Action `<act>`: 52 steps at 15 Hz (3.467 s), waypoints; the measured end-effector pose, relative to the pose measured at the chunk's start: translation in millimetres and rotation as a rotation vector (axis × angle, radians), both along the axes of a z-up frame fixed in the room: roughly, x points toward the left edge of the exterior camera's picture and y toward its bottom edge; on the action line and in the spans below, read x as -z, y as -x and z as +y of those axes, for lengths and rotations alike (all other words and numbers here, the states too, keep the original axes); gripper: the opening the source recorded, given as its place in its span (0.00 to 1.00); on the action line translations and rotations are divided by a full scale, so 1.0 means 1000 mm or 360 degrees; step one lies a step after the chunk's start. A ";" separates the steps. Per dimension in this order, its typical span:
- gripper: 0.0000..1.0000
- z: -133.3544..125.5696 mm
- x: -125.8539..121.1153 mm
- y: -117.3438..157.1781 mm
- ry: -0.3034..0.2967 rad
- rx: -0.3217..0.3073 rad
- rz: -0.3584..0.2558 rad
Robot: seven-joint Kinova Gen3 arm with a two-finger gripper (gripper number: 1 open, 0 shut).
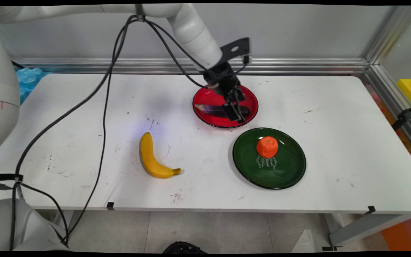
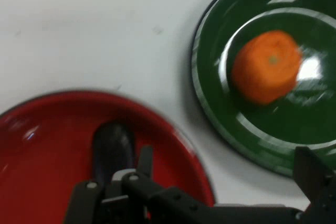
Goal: Pick up the eggplant from the red plate, then place the picked object on the green plate
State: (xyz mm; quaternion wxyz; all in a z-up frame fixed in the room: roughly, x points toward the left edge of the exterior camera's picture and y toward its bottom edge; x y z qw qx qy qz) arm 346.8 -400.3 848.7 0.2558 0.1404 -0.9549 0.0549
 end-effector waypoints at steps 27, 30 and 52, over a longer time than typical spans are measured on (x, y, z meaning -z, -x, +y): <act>0.00 -0.069 0.085 -0.060 -0.0023 -0.0064 -0.0097; 0.00 -0.070 0.090 -0.059 -0.0030 -0.0068 -0.0087; 0.00 0.010 0.010 0.033 -0.0013 0.0018 0.0040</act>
